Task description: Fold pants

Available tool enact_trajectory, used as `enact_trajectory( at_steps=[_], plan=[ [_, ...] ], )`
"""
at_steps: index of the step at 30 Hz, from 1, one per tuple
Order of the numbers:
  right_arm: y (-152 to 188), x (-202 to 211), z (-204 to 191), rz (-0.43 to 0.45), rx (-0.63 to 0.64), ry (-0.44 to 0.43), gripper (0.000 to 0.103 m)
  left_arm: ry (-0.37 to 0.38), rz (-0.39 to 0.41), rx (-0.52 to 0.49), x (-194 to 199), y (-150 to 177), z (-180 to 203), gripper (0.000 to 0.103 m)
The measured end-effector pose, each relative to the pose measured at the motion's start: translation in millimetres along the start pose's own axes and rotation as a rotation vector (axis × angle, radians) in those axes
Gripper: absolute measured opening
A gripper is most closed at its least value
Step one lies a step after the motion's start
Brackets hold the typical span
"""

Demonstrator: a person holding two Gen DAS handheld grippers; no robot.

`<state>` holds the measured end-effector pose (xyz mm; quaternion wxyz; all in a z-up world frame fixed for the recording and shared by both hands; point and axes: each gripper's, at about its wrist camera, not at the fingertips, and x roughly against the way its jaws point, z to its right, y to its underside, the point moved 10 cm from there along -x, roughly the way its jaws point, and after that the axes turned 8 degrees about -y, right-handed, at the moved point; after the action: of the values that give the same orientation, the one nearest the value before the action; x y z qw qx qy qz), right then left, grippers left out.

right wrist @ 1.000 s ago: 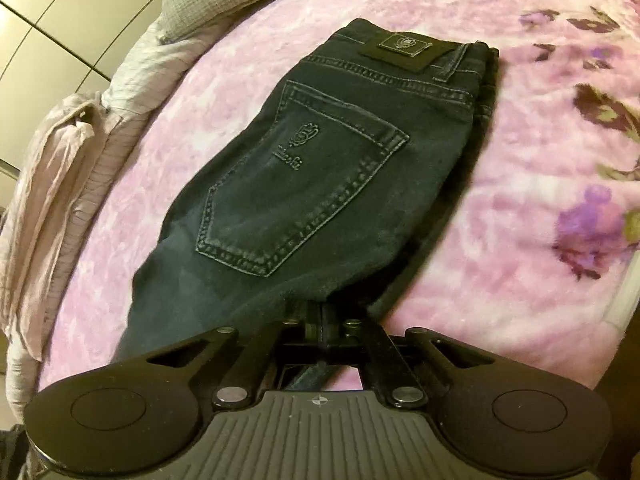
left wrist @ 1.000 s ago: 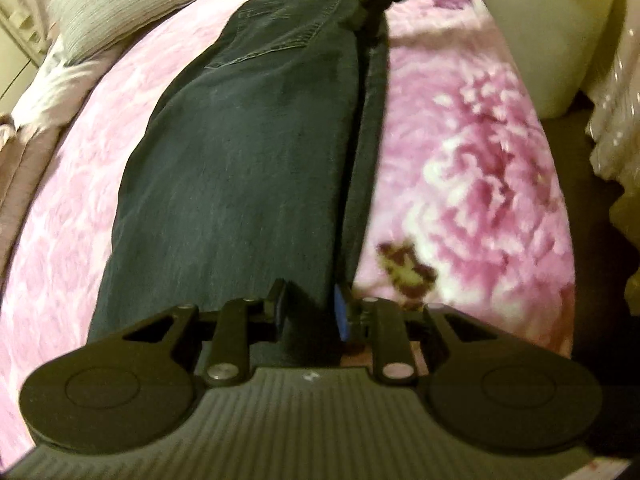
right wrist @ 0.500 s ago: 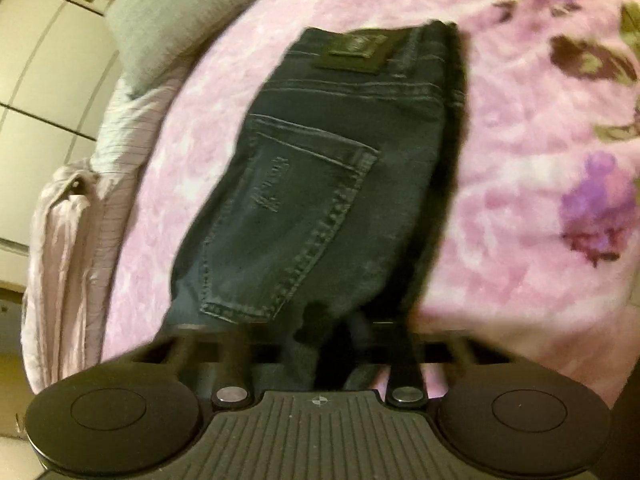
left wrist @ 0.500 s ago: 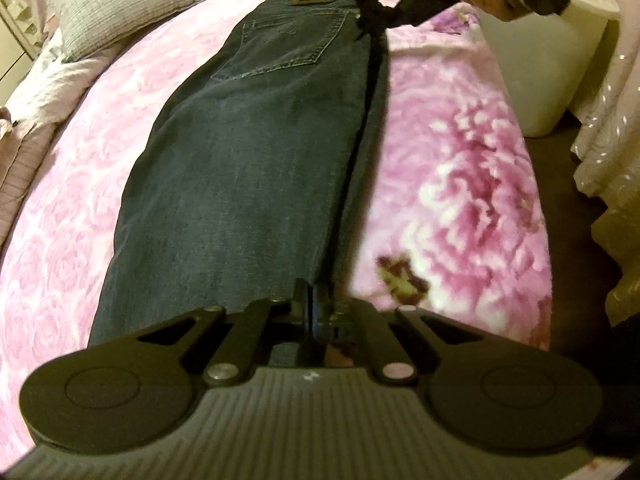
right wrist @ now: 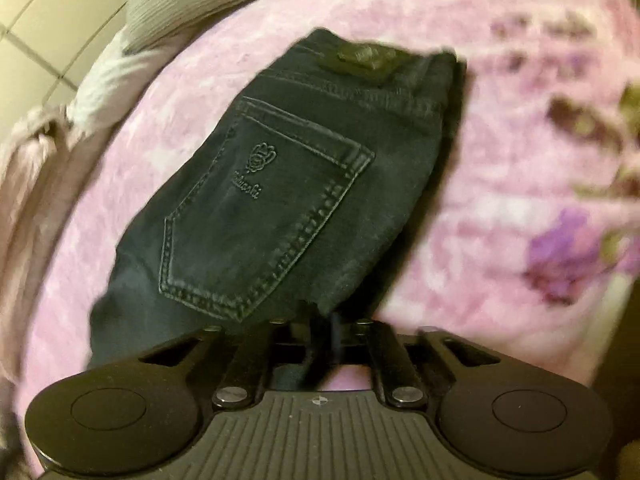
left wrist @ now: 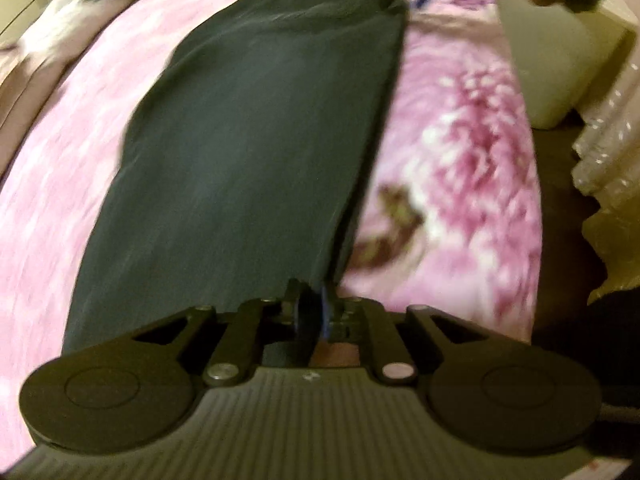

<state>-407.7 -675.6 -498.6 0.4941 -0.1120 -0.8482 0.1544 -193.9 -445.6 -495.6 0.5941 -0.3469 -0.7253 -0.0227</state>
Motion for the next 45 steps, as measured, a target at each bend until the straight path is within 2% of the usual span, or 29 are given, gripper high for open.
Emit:
enact_trajectory(
  at_steps=[1, 4, 6, 9, 14, 18, 20, 22, 25, 28, 32, 34, 36, 38, 40, 41, 42, 45],
  plan=[
    [3, 6, -2, -0.003, 0.015, 0.024, 0.052, -0.015, -0.016, 0.024, 7, 11, -8, 0.010],
    [24, 21, -26, -0.021, 0.097, 0.020, 0.052, -0.084, -0.068, 0.105, 36, 57, -42, 0.010],
    [46, 27, -52, -0.052, 0.150, -0.020, 0.052, -0.139, -0.112, 0.168, 57, 96, -68, 0.010],
    [90, 24, -115, -0.121, 0.298, -0.110, 0.052, -0.220, -0.169, 0.231, 88, 161, -106, 0.011],
    [199, 14, -252, -0.214, 0.628, -0.286, 0.052, -0.304, -0.228, 0.284, 123, 284, -166, 0.016],
    [299, 11, -352, -0.229, 0.852, -0.372, 0.052, -0.250, -0.232, 0.323, 121, 383, -194, 0.016],
    [357, 7, -394, -0.217, 0.998, -0.386, 0.052, -0.207, -0.231, 0.246, 117, 424, -196, 0.017],
    [419, -1, -432, -0.240, 1.149, -0.410, 0.052, -0.178, -0.192, 0.227, 124, 450, -201, 0.019],
    [495, -15, -466, -0.251, 1.408, -0.422, 0.052, -0.185, -0.137, 0.262, 142, 477, -216, 0.023],
    [551, -31, -485, -0.241, 1.669, -0.391, 0.052, -0.186, -0.103, 0.327, 153, 502, -231, 0.023],
    [585, -55, -489, -0.213, 1.849, -0.315, 0.052, -0.171, -0.066, 0.374, 157, 517, -236, 0.023],
    [587, -61, -492, -0.200, 1.877, -0.292, 0.052, -0.163, -0.050, 0.378, 160, 521, -235, 0.024],
    [583, -59, -496, -0.195, 1.844, -0.269, 0.052, -0.155, -0.035, 0.385, 162, 522, -237, 0.024],
    [576, -52, -497, -0.188, 1.831, -0.257, 0.043, -0.145, -0.023, 0.392, 162, 522, -238, 0.025],
    [574, -45, -498, -0.197, 1.805, -0.271, 0.011, -0.137, -0.013, 0.387, 162, 519, -240, 0.025],
    [571, -42, -500, -0.197, 1.776, -0.270, 0.005, -0.134, -0.004, 0.385, 161, 516, -241, 0.026],
    [565, -36, -502, -0.177, 1.737, -0.270, 0.000, -0.129, 0.005, 0.383, 161, 512, -242, 0.026],
    [534, -31, -512, -0.114, 1.546, -0.245, 0.000, -0.128, 0.031, 0.367, 159, 501, -245, 0.028]
  ],
)
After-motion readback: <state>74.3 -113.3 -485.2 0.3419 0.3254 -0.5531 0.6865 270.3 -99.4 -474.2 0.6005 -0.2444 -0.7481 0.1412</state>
